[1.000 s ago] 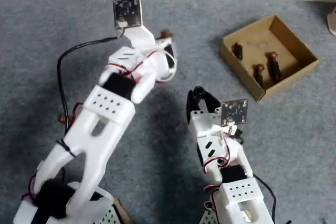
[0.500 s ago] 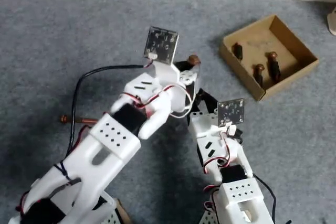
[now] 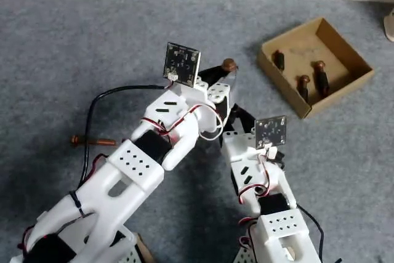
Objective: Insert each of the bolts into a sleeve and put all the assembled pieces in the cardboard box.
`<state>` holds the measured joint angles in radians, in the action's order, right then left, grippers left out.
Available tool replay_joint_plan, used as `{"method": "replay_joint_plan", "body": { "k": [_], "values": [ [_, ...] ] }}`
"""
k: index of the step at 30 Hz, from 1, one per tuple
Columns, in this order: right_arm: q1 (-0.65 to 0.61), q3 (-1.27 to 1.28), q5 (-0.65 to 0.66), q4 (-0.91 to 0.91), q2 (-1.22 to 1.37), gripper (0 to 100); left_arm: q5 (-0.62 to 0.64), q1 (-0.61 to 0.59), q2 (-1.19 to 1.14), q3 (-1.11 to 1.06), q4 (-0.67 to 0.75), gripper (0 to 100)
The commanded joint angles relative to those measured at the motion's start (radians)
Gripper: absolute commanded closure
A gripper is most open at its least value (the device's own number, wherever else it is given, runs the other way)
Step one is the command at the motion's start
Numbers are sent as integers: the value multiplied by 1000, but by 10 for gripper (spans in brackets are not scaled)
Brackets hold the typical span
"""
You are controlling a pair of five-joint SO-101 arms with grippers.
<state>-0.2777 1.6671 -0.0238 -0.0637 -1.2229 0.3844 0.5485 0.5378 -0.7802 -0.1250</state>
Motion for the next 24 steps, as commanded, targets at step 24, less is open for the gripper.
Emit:
{"method": "replay_joint_plan", "body": {
  "k": [24],
  "values": [
    [-10, 102, 11, 2, -15, 995, -104, 77, 48, -94, 25, 994]
  ]
}}
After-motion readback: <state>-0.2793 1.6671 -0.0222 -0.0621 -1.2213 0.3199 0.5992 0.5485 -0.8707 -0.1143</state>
